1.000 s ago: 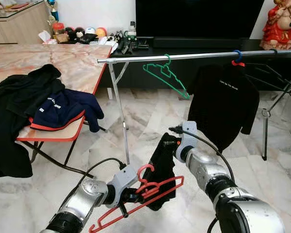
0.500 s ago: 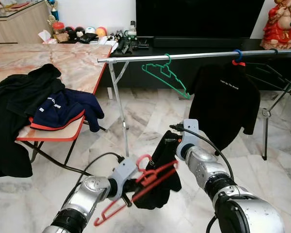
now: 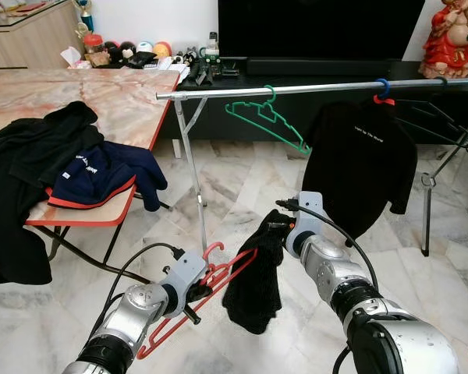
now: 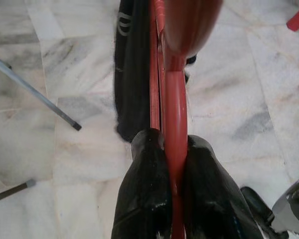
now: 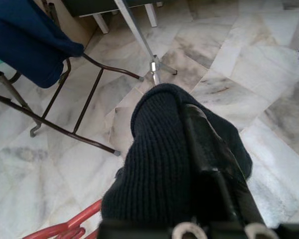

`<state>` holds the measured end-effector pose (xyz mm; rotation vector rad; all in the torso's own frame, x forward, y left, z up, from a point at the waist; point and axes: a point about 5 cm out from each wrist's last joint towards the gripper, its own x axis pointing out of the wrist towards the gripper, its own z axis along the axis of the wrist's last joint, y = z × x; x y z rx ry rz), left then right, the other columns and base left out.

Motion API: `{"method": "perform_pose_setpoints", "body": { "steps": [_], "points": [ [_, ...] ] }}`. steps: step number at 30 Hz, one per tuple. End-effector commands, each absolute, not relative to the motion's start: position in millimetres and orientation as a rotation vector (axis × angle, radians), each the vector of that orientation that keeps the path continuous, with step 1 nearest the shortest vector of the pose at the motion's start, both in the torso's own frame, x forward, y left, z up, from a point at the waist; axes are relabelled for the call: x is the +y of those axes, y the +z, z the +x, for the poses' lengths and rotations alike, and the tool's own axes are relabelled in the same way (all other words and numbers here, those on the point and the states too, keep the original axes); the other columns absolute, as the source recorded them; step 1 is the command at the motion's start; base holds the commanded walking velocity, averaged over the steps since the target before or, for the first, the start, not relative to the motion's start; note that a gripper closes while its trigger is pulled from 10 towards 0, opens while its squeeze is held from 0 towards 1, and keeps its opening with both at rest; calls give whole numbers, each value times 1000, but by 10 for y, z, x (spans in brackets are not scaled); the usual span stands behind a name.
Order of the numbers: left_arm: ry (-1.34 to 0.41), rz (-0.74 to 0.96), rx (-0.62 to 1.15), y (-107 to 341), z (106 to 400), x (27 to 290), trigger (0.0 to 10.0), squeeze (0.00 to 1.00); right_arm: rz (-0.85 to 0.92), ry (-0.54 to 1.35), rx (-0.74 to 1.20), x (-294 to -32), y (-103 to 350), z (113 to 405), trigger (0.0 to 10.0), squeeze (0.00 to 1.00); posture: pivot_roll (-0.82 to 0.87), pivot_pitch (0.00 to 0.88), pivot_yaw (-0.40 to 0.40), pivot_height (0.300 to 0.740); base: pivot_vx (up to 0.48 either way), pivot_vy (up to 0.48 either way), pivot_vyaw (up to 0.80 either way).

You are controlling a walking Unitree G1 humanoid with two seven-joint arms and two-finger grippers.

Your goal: Hang hanger

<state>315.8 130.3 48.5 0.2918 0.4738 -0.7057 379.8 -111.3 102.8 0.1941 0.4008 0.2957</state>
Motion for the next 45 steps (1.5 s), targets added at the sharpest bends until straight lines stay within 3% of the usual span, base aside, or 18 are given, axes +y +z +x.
{"method": "perform_pose_setpoints", "body": {
  "steps": [1, 11, 13, 16, 21, 26, 33, 40, 45],
  "points": [
    [-713, 273, 445, 532, 3186, 1290, 10000, 0, 197, 310, 388, -1092, 1056, 3807, 10000, 0, 43, 34, -10, 740, 0, 0, 0],
    [-857, 204, 464, 517, 3086, 1178, 10000, 0, 293, 285, 376, -1085, 1157, 3860, 10000, 0, 38, 37, -7, 740, 0, 0, 0],
    [-824, 232, 457, 511, 3110, 1193, 10000, 0, 302, 277, 371, -1089, 1184, 3874, 10000, 0, 40, 37, -7, 740, 0, 0, 0],
    [-640, 279, 446, 524, 3244, 1286, 10000, 0, 356, 254, 339, -1090, 1277, 3918, 10000, 0, 36, 38, -7, 740, 0, 0, 0],
    [-562, 274, 427, 554, 3300, 1330, 10000, 0, 384, 256, 347, -1084, 1240, 3896, 10000, 0, 31, 38, -7, 740, 0, 0, 0],
    [-628, 233, 405, 575, 3283, 1243, 10000, 0, 391, 295, 398, -1083, 1091, 3815, 10000, 0, 29, 35, -6, 740, 0, 0, 0],
    [-759, 197, 393, 571, 3213, 1135, 10000, 0, 243, 366, 411, -1059, 1012, 3763, 10000, 0, 23, 31, -6, 740, 0, 0, 0],
    [-515, 160, 284, 754, 3427, 1249, 10000, 0, 309, 346, 400, -1044, 1111, 3804, 10000, 0, 23, 32, -11, 740, 0, 0, 0],
    [-614, 144, 304, 717, 3373, 1175, 10000, 0, 282, 377, 382, -1016, 1095, 3775, 10000, 0, 17, 36, -10, 740, 0, 0, 0]
  ]
}}
